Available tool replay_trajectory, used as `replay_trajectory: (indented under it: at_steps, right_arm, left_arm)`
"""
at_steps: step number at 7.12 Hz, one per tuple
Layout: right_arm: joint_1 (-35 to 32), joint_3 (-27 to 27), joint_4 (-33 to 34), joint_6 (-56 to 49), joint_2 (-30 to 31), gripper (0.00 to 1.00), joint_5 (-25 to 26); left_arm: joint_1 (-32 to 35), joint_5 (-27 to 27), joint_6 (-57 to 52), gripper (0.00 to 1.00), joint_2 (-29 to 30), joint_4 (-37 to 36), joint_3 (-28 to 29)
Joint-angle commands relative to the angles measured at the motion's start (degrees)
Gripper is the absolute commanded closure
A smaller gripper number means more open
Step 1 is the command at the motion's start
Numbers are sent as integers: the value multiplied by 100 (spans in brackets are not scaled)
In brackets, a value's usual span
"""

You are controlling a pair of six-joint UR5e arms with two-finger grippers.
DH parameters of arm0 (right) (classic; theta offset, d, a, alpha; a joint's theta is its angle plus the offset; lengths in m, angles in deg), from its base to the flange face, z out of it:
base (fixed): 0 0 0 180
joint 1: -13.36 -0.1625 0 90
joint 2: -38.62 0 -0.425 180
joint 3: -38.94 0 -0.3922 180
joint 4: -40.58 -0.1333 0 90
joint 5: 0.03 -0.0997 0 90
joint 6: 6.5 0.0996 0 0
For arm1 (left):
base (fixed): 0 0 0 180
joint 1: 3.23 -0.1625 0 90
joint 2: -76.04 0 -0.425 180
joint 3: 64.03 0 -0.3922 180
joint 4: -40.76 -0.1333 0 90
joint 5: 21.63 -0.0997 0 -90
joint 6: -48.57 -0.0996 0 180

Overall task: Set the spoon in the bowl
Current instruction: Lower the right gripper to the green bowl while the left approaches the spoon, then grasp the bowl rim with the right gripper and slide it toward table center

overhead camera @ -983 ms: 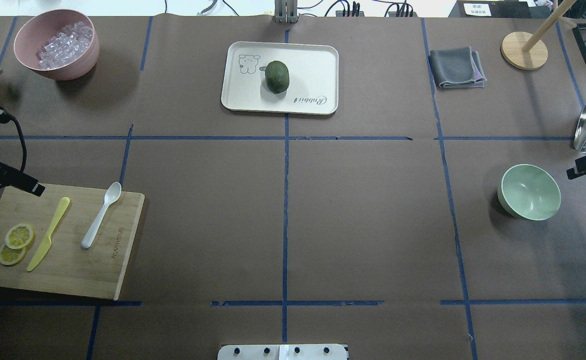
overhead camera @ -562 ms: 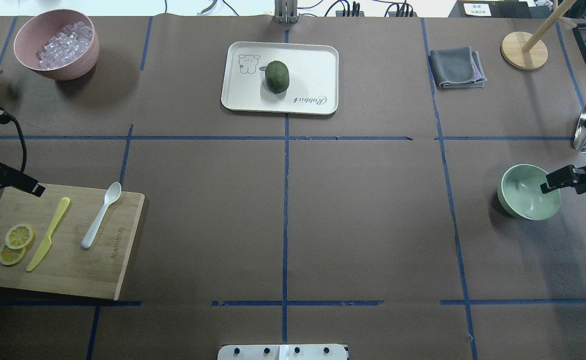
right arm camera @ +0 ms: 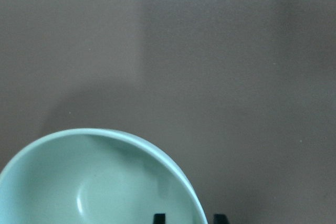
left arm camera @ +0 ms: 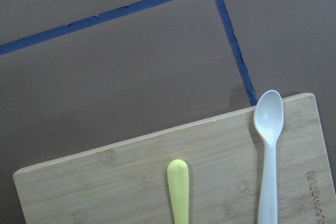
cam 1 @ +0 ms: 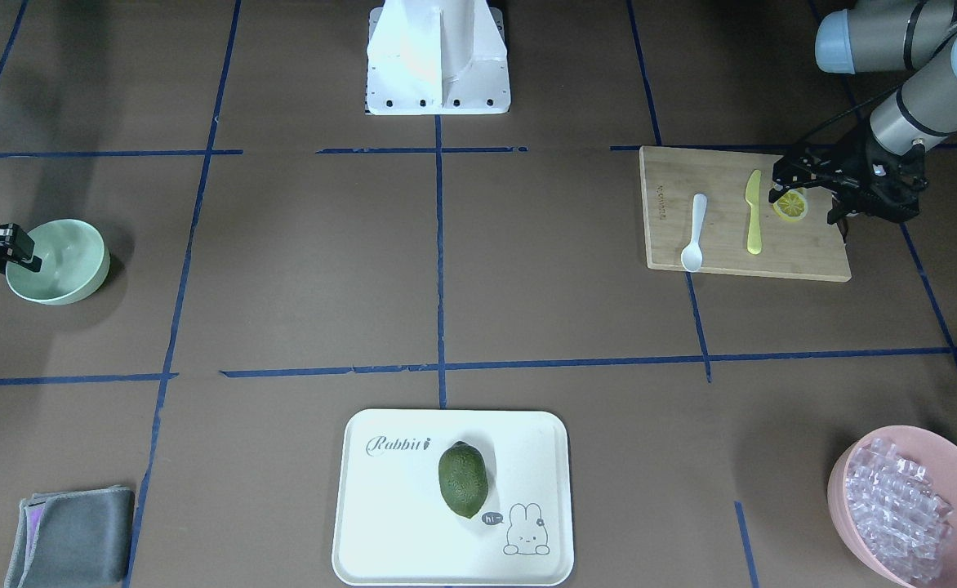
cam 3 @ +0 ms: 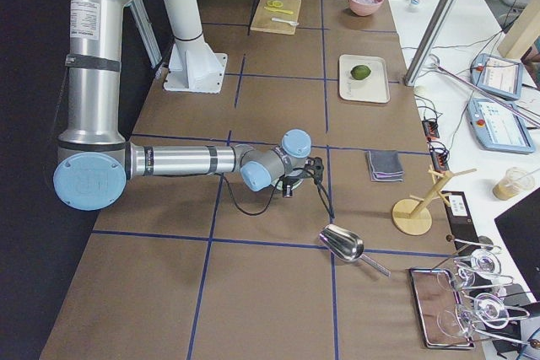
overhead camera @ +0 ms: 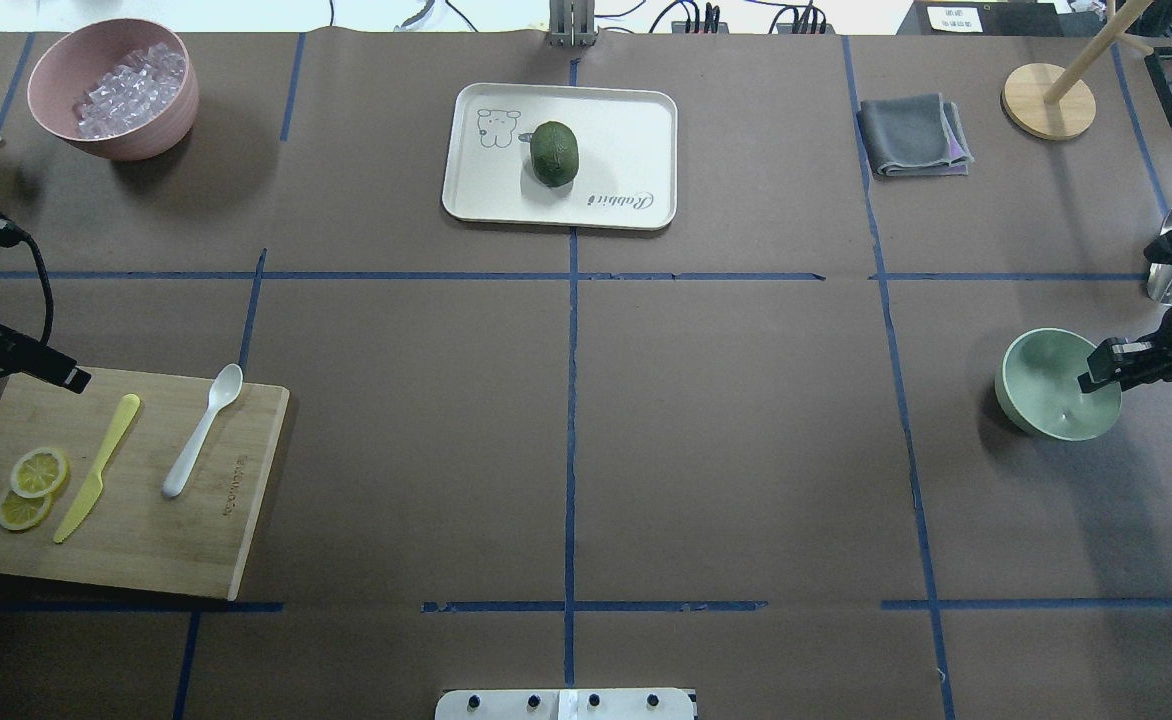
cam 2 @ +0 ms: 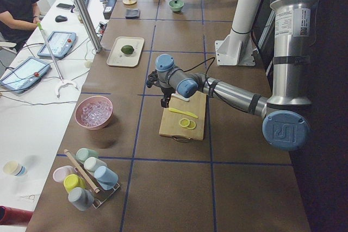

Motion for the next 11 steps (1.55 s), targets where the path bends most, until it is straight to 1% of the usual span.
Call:
replay_trajectory:
  at_steps: [1,2,3,4,5,6,7,8,9,10,11]
  right_arm:
    - [2,83,-4,323,-275,100,-65]
    - [263,353,5,1004,-529,100,-83]
    - [640,617,14,2012,-958,100,-65]
    - [1148,646,23,3022,-1493,100,83]
    - [1606,620,58,3885,-2099,100,319]
    - [2071,585,101,4573,-2479,100,774]
    - [2389,550,110,4901,-2727,100,1066]
    - [2714,428,111,5366,-2973,100,1486]
    - [2952,313,128,5527,-3106,100,1838]
    - [3094,286,363,5581,-3316,99,2103]
    - [3139,260,713,5590,-3562,99,2210]
  left_arm:
    - [-9,35,86,0,9,0,-84]
    - [-70,44,391,0,78,0,-163]
    - [-288,0,586,0,149,0,-208]
    - [-508,-61,770,0,332,0,-208]
    - [-840,-410,877,0,464,-9,-191]
    - [-1096,-744,947,0,596,-18,-164]
    - [-1212,-765,983,0,658,-18,-103]
    - [-1326,-782,983,0,703,-18,-103]
    - [-1336,-791,983,0,720,-26,-85]
    - [-1345,-800,983,0,729,-35,-68]
    - [-1345,-791,983,0,738,-27,-41]
